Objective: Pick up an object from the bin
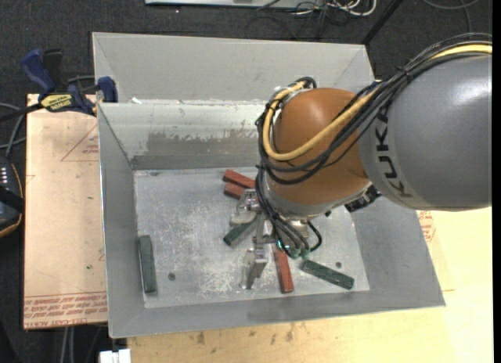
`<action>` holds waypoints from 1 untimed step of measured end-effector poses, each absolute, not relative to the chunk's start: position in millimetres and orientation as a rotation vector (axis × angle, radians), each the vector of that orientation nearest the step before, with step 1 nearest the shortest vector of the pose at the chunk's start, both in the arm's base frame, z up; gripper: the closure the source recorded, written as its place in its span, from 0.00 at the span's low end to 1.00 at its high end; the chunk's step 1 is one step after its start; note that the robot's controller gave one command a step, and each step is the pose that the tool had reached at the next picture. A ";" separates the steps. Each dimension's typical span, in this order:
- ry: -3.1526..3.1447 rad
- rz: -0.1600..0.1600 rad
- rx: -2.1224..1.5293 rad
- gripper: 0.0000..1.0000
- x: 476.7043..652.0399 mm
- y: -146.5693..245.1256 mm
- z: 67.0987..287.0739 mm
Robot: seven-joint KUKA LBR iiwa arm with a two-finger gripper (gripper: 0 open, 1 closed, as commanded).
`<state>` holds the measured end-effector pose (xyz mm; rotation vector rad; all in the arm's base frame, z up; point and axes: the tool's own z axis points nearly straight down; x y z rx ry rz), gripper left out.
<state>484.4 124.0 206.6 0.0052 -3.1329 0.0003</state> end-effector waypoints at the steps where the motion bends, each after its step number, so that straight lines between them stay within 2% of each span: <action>1: -3.141 -0.001 0.000 0.00 486.3 123.3 210.6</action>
Offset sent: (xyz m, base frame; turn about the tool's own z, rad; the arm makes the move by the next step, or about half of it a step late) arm 0.0905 -0.0803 -0.0525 -0.2068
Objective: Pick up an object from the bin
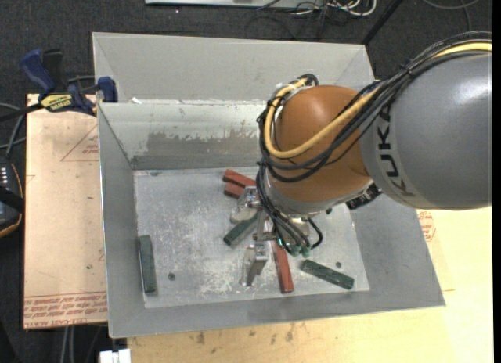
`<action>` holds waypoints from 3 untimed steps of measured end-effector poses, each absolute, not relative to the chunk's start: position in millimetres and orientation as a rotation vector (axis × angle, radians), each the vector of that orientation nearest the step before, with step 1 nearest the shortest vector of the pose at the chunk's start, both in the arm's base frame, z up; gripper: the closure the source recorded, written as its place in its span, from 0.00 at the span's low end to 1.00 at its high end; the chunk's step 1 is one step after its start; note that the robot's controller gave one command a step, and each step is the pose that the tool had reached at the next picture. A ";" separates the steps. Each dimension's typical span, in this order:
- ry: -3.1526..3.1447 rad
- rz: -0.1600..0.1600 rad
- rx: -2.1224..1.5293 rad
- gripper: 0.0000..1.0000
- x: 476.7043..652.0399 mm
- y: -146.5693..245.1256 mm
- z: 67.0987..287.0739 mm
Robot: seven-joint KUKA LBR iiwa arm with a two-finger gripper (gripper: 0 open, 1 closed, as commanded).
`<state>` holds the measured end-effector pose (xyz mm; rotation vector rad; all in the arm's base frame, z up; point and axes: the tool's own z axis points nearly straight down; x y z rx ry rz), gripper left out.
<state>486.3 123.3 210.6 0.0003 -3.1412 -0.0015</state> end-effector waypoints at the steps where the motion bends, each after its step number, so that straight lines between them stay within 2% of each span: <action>1: -3.143 -0.004 0.150 0.00 524.6 92.8 188.4; 2: -3.142 -0.013 -0.412 1.00 554.9 76.1 84.3; 3: -3.141 -0.013 -0.413 1.00 554.9 76.0 84.3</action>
Offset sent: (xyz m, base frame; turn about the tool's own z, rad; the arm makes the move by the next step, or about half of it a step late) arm 0.0581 -0.0485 -0.1406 0.2608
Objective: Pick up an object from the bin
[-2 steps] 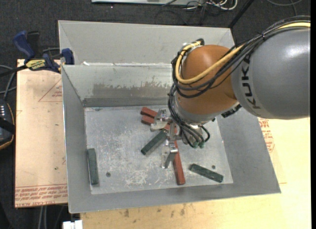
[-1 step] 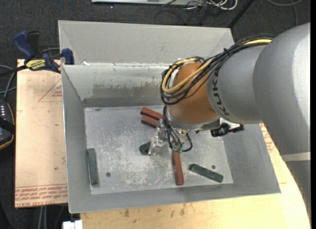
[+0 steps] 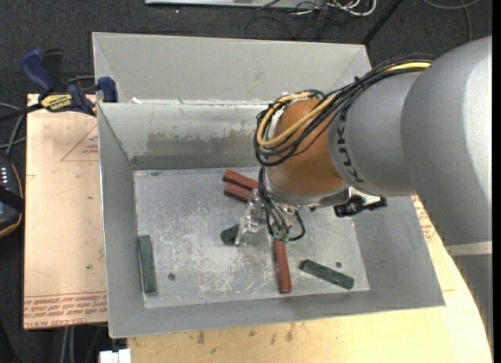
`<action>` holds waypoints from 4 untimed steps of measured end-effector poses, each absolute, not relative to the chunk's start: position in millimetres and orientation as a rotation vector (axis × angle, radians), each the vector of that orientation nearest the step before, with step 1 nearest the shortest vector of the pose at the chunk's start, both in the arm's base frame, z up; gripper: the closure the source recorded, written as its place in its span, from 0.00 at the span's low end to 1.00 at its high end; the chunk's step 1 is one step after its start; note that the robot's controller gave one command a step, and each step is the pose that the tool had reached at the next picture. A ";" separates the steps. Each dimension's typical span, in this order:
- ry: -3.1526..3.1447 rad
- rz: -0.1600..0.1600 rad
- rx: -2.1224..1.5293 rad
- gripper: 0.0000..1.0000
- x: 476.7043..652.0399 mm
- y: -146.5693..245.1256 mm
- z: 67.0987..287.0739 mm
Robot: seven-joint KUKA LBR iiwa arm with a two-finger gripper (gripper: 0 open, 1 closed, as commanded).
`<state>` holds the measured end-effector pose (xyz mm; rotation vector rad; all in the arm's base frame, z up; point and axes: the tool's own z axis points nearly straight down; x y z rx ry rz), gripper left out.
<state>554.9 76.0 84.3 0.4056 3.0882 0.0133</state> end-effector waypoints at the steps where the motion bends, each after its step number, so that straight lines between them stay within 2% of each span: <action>1: 3.111 0.000 0.424 1.00 542.1 75.9 116.1; 2: 3.106 0.005 0.413 1.00 560.9 81.3 144.4; 3: 3.113 0.001 0.431 0.00 542.8 72.5 108.6; 4: 3.113 0.001 0.431 0.00 542.8 72.5 108.7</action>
Offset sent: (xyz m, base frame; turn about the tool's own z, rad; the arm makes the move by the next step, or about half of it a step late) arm 0.0175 0.0079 0.0434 -0.0042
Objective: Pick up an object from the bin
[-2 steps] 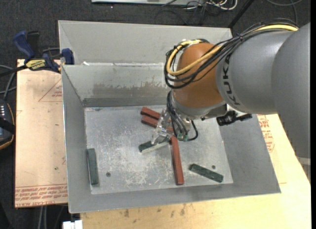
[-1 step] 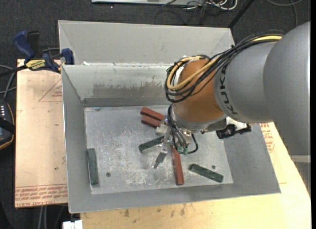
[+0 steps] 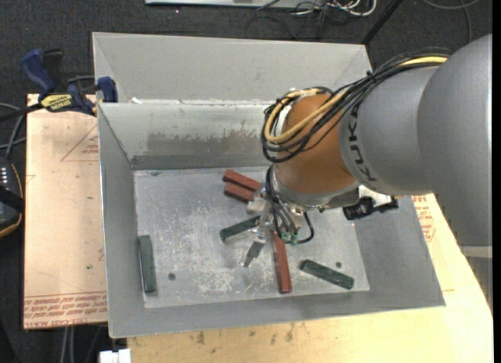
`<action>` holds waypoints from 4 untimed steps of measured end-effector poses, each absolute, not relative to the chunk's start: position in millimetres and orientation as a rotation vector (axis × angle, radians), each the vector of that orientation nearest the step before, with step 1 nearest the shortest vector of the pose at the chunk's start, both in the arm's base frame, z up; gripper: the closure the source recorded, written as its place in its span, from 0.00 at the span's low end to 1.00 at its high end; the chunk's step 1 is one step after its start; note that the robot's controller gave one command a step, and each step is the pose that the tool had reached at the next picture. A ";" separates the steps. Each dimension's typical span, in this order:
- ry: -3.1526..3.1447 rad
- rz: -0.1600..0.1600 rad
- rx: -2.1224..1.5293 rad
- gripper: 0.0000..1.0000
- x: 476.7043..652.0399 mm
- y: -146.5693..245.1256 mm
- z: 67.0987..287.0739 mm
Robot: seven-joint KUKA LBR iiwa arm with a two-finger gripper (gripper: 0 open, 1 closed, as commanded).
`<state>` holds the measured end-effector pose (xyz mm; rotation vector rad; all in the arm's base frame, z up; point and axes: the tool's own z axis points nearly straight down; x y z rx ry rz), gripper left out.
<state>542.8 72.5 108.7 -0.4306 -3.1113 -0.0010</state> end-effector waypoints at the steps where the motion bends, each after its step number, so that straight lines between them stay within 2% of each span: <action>1: -3.145 -0.006 -0.273 1.00 497.0 82.6 90.2; 2: -3.145 -0.007 -0.274 1.00 497.0 82.6 90.2; 4: -3.135 -0.003 -0.227 1.00 499.2 101.5 109.8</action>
Offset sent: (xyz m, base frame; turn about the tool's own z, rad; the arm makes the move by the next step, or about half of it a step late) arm 0.0000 0.0000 0.0000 0.0000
